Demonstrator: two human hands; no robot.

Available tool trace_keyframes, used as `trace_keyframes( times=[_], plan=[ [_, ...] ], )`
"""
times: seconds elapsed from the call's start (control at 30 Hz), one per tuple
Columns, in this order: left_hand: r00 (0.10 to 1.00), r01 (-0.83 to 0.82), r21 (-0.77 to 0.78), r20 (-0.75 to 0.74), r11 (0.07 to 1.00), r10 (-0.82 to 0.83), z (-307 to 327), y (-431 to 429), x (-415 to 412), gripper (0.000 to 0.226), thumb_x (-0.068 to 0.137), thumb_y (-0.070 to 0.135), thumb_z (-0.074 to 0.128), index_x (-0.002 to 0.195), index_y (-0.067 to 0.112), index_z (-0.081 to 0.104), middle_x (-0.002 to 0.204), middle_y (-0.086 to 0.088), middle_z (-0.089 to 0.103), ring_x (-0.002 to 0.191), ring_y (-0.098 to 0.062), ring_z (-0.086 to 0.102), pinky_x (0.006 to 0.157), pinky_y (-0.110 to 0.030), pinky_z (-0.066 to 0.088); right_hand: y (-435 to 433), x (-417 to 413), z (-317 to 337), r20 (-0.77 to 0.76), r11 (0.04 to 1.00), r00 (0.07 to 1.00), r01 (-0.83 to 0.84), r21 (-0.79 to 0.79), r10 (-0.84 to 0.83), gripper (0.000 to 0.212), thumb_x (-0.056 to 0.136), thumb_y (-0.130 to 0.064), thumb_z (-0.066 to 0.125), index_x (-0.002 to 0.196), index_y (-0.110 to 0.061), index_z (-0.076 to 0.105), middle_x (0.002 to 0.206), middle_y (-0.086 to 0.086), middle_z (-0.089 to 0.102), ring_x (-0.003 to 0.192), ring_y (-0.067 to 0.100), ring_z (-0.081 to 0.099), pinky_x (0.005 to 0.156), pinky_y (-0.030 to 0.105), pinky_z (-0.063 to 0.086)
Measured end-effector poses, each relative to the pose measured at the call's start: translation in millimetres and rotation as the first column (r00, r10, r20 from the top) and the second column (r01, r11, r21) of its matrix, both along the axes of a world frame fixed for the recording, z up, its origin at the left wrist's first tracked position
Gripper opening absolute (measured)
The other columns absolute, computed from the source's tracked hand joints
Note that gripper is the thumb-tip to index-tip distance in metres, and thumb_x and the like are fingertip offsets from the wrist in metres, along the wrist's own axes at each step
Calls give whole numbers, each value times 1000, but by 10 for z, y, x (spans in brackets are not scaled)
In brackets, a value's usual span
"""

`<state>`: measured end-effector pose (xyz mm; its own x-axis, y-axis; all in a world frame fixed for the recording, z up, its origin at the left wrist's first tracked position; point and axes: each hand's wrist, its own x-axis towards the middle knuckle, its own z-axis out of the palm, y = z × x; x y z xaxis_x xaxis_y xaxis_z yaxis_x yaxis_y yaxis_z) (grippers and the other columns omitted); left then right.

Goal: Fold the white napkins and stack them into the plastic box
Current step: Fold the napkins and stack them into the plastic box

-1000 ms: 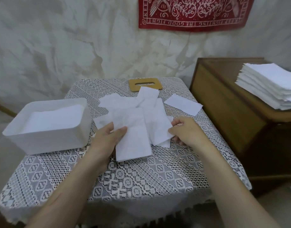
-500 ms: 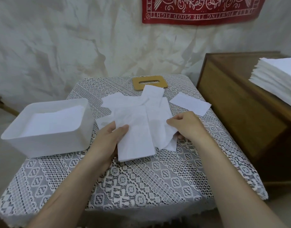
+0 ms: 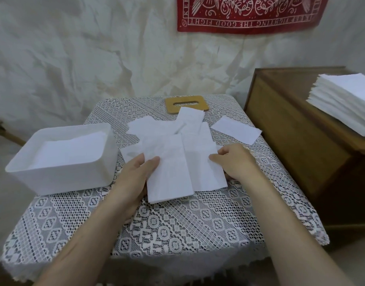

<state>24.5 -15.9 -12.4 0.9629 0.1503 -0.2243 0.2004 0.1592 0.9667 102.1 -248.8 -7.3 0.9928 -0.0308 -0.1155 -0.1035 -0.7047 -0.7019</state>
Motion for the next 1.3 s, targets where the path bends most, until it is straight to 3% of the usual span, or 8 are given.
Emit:
trace_keyframes(
  times=[0.2, 0.27, 0.37, 0.47, 0.67, 0.83, 1.13, 1.3],
  plan=[
    [1000, -11, -15, 10, 1000, 11, 6, 15, 4, 21, 107, 23, 54, 120, 16, 68, 109, 2, 80, 99, -17, 77, 83, -35, 58, 59, 18, 38, 183, 999, 983, 10, -36, -3, 12, 98, -28, 64, 97, -17, 70, 92, -1, 67, 91, 26, 61, 72, 33, 42],
    [1000, -14, -20, 13, 1000, 14, 5, 14, -3, 21, 107, 24, 53, 120, 16, 68, 108, 3, 80, 97, -15, 77, 79, -32, 58, 22, -6, 104, 233, 978, 971, 9, 208, -59, 12, 97, -25, 64, 88, -20, 69, 86, -2, 71, 81, 23, 62, 66, 32, 41],
    [1000, -25, -24, 11, 999, 25, 5, 6, -7, 22, 107, 27, 52, 120, 17, 67, 106, 5, 80, 94, -12, 77, 75, -29, 58, -15, -120, 261, 150, 757, 983, -21, 653, -102, 11, 99, -16, 63, 91, -19, 71, 89, 0, 79, 78, 17, 71, 72, 35, 52],
    [1000, -29, -34, 1, 999, 29, 3, -17, -6, 22, 108, 29, 52, 119, 19, 68, 106, 5, 80, 94, -11, 77, 79, -32, 58, 21, -189, 290, 22, 610, 1000, -28, 792, 17, 11, 99, -15, 64, 105, -12, 72, 109, 14, 77, 87, 25, 68, 82, 42, 48],
    [1000, -28, -107, -1, 994, 28, 1, -90, 21, 25, 109, 31, 48, 123, 20, 66, 114, 3, 79, 105, -16, 75, 89, -38, 56, 265, -296, 142, 11, 785, 991, -111, 610, 132, 7, 97, -19, 66, 95, -14, 71, 91, 4, 79, 76, 20, 74, 58, 30, 55],
    [999, -32, -107, 8, 994, 33, 9, -131, 24, 23, 109, 30, 47, 118, 21, 67, 109, 6, 80, 99, -11, 76, 85, -34, 56, 304, -256, 63, 157, 953, 978, -175, 246, 139, 16, 93, -37, 63, 88, -23, 69, 81, -3, 75, 82, 25, 70, 78, 45, 56],
    [1000, -12, -79, 26, 997, 14, 13, -136, 10, 26, 109, 33, 46, 122, 22, 66, 113, 6, 79, 100, -12, 76, 88, -37, 57, 335, -245, 104, 115, 853, 990, -128, 507, 81, 8, 95, -20, 68, 91, -13, 73, 93, 9, 77, 89, 27, 75, 85, 47, 59],
    [1000, -7, -76, 28, 997, 9, 23, -141, 1, 26, 109, 34, 45, 120, 25, 67, 113, 8, 79, 102, -11, 75, 88, -35, 57, 328, -273, 164, 52, 778, 996, -87, 622, 69, 8, 95, -15, 69, 96, -7, 72, 95, 14, 77, 71, 20, 73, 54, 29, 54]
  ],
)
